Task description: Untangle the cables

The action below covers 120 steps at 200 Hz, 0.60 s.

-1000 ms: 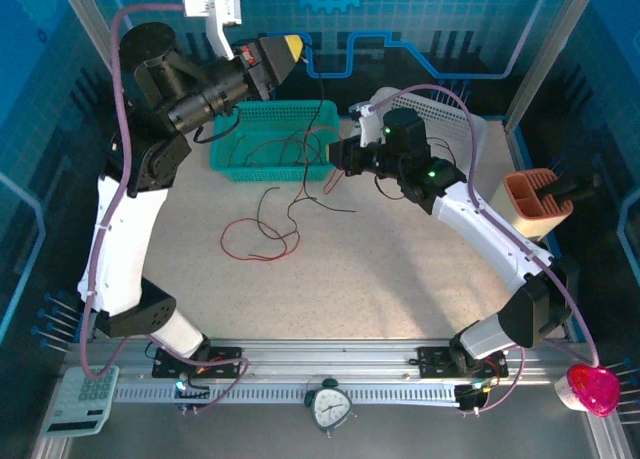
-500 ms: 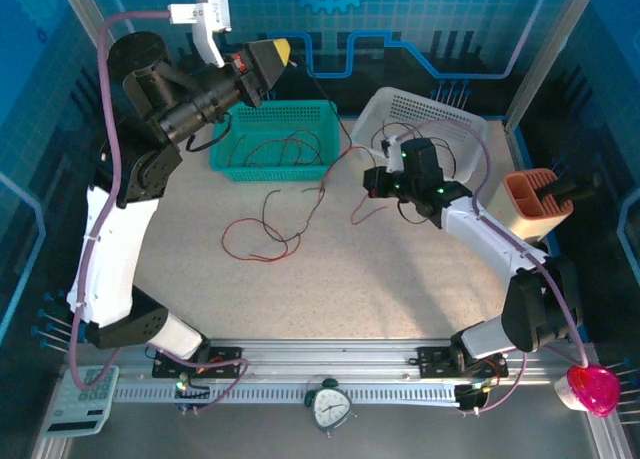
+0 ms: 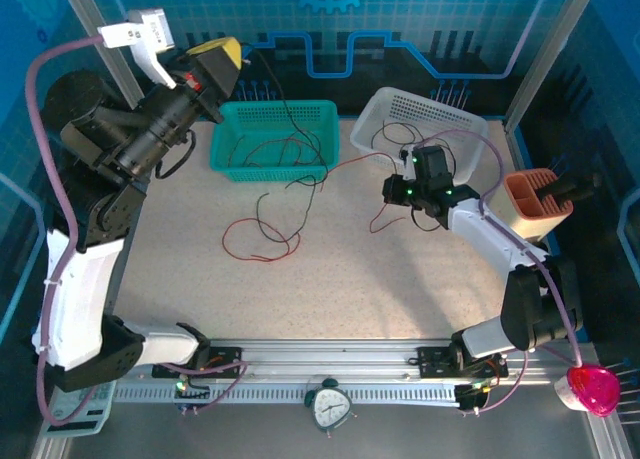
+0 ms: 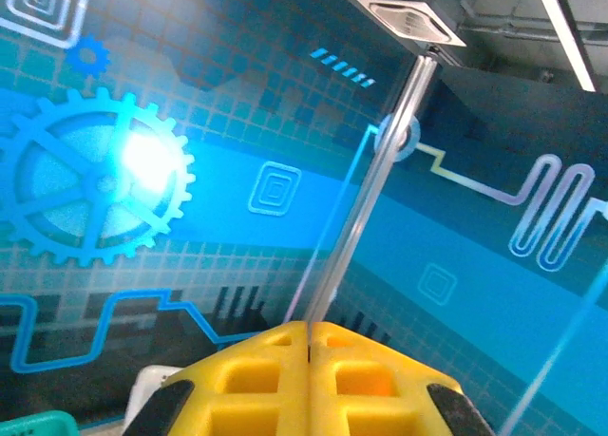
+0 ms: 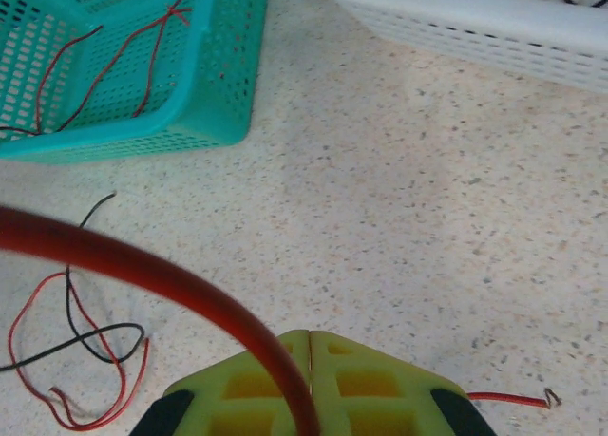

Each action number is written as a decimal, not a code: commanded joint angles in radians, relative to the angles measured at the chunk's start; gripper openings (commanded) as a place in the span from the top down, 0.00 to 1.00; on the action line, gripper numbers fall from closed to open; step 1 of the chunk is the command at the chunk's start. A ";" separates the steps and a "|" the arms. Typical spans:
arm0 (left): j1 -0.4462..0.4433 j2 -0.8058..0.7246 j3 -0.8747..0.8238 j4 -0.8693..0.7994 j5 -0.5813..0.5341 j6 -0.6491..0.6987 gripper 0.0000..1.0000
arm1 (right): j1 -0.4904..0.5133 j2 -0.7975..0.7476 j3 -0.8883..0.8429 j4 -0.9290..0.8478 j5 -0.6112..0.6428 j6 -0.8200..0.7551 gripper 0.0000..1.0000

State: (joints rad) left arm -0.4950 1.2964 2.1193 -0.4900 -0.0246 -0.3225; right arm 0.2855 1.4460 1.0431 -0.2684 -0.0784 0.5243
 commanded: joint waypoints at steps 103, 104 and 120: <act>-0.006 -0.138 -0.150 0.131 -0.205 0.143 1.00 | -0.178 -0.080 -0.044 -0.099 0.095 0.111 1.00; -0.007 -0.138 -0.150 0.130 -0.205 0.143 1.00 | -0.178 -0.081 -0.044 -0.097 0.093 0.110 1.00; -0.005 -0.134 -0.153 0.129 -0.199 0.138 1.00 | -0.173 -0.096 -0.046 -0.066 0.049 0.102 1.00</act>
State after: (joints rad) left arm -0.4950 1.1641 1.9804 -0.4046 -0.2054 -0.2028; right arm 0.1165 1.3914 1.0008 -0.3504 0.0162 0.6109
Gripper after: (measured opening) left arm 0.051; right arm 0.072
